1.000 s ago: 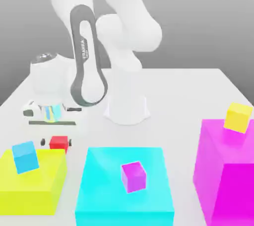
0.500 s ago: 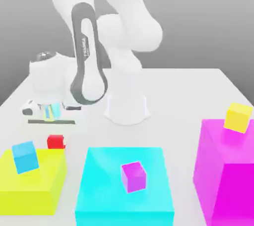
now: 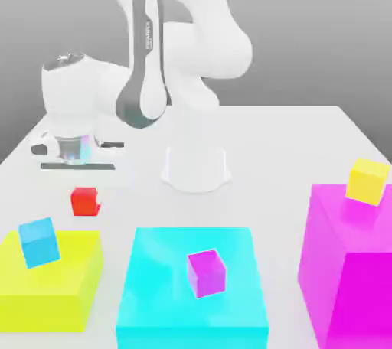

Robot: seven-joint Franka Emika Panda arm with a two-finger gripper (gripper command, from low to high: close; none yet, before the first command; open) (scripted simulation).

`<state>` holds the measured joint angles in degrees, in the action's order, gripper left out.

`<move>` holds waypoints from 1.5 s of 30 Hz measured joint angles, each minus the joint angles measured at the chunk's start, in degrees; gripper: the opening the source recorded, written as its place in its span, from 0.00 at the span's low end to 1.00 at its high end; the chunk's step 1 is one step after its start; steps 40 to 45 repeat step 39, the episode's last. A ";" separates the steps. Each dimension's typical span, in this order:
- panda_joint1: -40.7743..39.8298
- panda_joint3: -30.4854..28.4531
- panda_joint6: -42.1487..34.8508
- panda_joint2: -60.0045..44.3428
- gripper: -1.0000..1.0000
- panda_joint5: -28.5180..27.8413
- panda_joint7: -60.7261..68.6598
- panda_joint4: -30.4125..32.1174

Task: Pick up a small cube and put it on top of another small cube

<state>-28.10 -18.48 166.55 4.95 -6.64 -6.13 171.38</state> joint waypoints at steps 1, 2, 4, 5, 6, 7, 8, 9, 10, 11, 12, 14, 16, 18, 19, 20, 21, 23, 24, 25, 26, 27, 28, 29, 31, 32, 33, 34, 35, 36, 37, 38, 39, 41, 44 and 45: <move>0.66 0.73 -0.78 0.26 0.00 0.59 -1.42 -0.50; 1.43 1.56 -1.59 0.44 0.00 1.28 -3.06 -1.13; 2.98 3.39 -3.26 0.71 0.00 2.66 -6.63 -2.51; 3.76 4.33 -4.10 0.82 0.00 3.27 -8.53 -3.24; 4.49 5.29 -4.95 0.93 0.00 3.84 -10.47 -3.97; 5.22 6.24 -5.80 1.03 0.00 4.35 -12.46 -4.71; 5.94 7.19 -6.66 1.14 0.00 4.81 -14.47 -5.45; 6.63 8.14 -7.52 1.24 0.00 5.23 -16.52 -6.19; 7.32 9.08 -8.38 1.35 0.00 5.61 -18.59 -6.93; 7.99 10.02 -9.24 1.46 0.00 5.96 -20.69 -7.68; 8.65 10.97 -10.10 1.57 0.00 6.27 -22.80 -8.42; 9.96 12.83 -11.83 1.80 0.00 6.82 -27.07 -9.91; 11.04 14.89 -13.54 2.03 0.00 7.37 -31.33 -11.39; 12.04 16.99 -15.26 2.27 0.00 7.82 -35.65 -12.88; 12.64 17.92 -16.14 2.39 0.00 7.99 -37.86 -13.63; 13.15 18.94 -17.02 2.52 0.00 8.22 -40.01 -14.37; 13.73 19.88 -17.89 2.65 0.00 8.35 -42.24 -15.12; 14.88 21.74 -19.63 2.91 0.00 8.62 -46.69 -16.61; 15.45 22.66 -20.50 3.05 0.00 8.75 -48.92 -17.35; 16.01 23.59 -21.37 3.19 0.00 8.87 -51.14 -18.09; 16.56 24.52 -22.23 3.33 0.00 8.99 -53.37 -18.83; 17.11 25.44 -23.10 3.47 0.00 9.10 -55.61 -19.58; 17.66 26.37 -23.97 3.62 0.00 9.21 -57.84 -20.32; 18.20 27.29 -24.85 3.78 0.00 9.32 -60.08 -21.06; 18.95 28.91 -25.46 3.33 0.00 9.27 -63.93 -22.16; 19.03 29.26 -24.17 2.03 0.00 8.86 -64.99 -22.16; 19.10 29.40 -22.35 0.38 0.00 8.32 -65.76 -21.97; 19.19 29.38 -20.25 -1.47 0.00 7.72 -66.39 -21.69; 19.31 29.28 -18.01 -3.40 0.00 7.11 -66.94 -21.36; 19.77 28.81 -16.44 -4.76 1.00 6.69 -67.30 -21.13; 19.75 28.80 -16.43 -4.76 1.00 6.69 -67.30 -21.13; 19.72 28.80 -16.43 -4.76 1.00 6.69 -67.30 -21.13; 19.70 28.80 -16.43 -4.76 1.00 6.69 -67.30 -21.13; 19.70 28.80 -16.43 -4.76 1.00 6.69 -67.30 -21.13; 19.70 28.80 -16.43 -4.76 1.00 6.69 -67.30 -21.13; 19.70 28.80 -16.43 -4.76 1.00 6.69 -67.30 -21.13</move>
